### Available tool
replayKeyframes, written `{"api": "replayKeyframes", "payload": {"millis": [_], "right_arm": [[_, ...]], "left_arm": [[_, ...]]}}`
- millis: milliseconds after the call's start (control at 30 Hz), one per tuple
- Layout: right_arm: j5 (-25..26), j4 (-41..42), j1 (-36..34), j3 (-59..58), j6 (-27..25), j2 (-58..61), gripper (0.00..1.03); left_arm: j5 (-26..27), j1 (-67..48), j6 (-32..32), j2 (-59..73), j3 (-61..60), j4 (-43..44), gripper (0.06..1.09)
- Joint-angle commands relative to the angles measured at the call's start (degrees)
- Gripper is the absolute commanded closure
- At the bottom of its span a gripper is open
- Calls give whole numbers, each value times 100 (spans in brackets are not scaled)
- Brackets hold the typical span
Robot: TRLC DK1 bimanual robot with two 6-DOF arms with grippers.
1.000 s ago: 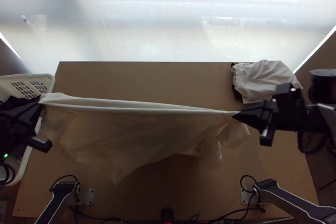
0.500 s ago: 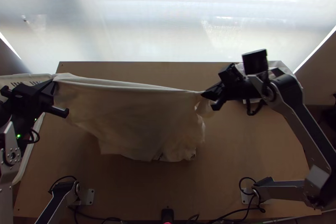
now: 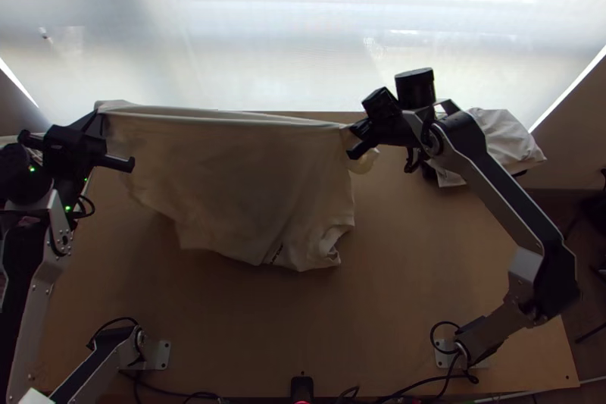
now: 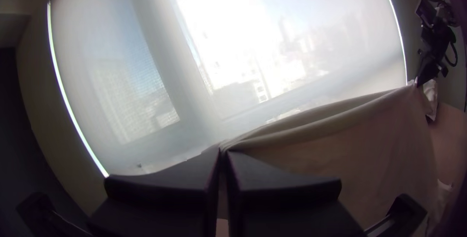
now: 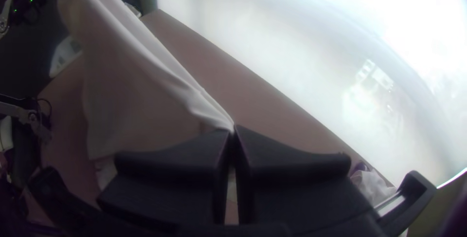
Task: Fold the t-shirt
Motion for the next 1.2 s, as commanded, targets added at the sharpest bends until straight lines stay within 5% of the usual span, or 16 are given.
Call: {"api": "replayKeyframes", "payload": {"millis": [0, 200, 367, 400, 500, 533, 833, 1167], "right_arm": [[1031, 556, -1, 192, -20, 611, 100], [1488, 1013, -194, 368, 103, 1147, 98], [1497, 1004, -124, 455, 182, 1341, 65], [1497, 977, -89, 438, 182, 1341, 58], [1497, 863, -10, 394, 217, 1332, 30], [1497, 837, 8, 376, 235, 1323, 24], [1453, 28, 395, 174, 279, 945, 11], [1233, -279, 1880, -2067, 15, -681, 10]], "left_arm": [[-188, -255, 18, 908, -309, 1422, 104], [-416, -299, 18, 2006, -71, 2029, 104], [-487, -395, -26, 2446, 122, 2020, 85], [-487, -439, -26, 2446, 122, 2002, 76], [-487, -501, 0, 2428, 131, 1888, 13], [-478, -510, 0, 2419, 140, 1897, 10], [-390, -835, 255, 2419, 219, 1246, 10], [-91, -782, 616, 1233, 263, -239, 11]]}}
